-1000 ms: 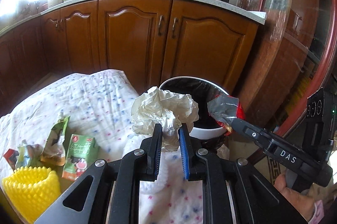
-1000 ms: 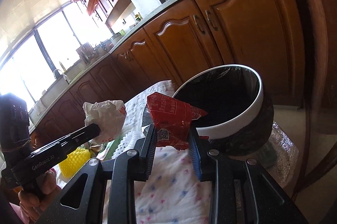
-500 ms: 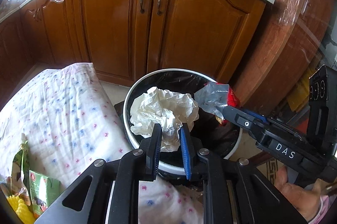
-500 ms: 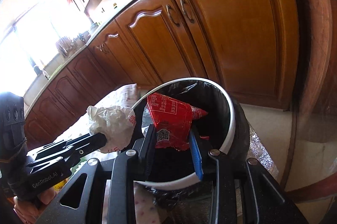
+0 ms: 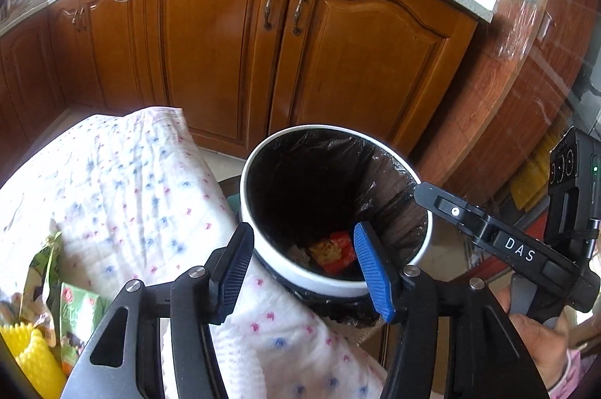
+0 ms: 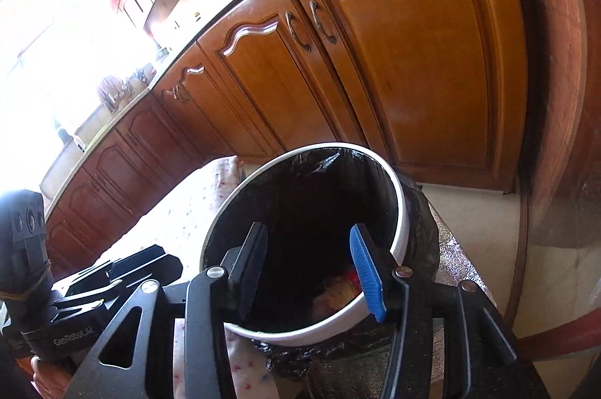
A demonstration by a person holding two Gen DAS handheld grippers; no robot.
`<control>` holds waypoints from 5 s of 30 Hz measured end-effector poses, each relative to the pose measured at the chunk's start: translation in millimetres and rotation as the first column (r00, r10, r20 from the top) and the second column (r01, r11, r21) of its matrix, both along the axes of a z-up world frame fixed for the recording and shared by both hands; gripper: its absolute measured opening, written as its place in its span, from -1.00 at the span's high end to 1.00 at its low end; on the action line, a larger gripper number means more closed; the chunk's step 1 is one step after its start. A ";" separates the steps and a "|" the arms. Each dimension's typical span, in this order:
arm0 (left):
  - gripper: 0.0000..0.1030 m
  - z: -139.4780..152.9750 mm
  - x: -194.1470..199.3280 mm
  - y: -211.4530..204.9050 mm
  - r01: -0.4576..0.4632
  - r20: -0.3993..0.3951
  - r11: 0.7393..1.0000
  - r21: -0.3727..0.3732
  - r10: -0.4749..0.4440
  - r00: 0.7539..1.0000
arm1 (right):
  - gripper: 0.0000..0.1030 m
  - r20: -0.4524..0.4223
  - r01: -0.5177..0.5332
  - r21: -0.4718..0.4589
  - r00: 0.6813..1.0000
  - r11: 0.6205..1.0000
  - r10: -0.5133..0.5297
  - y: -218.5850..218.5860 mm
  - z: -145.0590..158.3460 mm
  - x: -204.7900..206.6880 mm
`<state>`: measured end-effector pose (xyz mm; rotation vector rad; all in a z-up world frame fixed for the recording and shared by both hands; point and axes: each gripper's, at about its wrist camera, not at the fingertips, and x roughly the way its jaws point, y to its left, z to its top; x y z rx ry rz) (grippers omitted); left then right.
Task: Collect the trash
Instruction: 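Open the left tool over the bin while the right tool releases the red wrapper, then grasp the yellow foam net with the left tool while the right tool grasps the white foam net, then carry the yellow net with the left tool while the right tool carries the white net to the bin, then open the left tool over the bin while the right tool releases the white net, then grasp the white-and-red milk carton with the left tool while the right tool grasps the blue-white wrapper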
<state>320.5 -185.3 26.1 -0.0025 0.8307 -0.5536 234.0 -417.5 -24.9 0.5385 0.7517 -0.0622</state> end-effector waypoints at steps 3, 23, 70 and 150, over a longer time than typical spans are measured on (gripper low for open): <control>-0.17 7.2 -16.8 9.3 -0.019 0.023 1.000 -0.016 0.020 1.000 | -0.12 0.022 0.003 0.006 1.000 1.000 -0.003 6.4 5.0 -7.7; -0.30 8.9 -142.6 134.4 -0.199 0.085 0.978 -0.060 0.204 0.975 | -0.74 0.071 -0.091 0.064 0.994 0.994 0.087 124.1 8.4 -72.5; 0.64 -8.6 -124.6 146.6 -0.122 0.053 0.986 -0.109 0.129 0.990 | 0.58 0.040 -0.122 -0.038 0.992 0.992 0.123 157.2 -0.1 -63.7; -0.15 -6.2 -42.6 22.2 -0.082 -0.001 0.997 -0.010 0.082 0.997 | -0.62 0.052 -0.001 -0.005 0.999 1.000 0.001 46.2 15.7 -44.8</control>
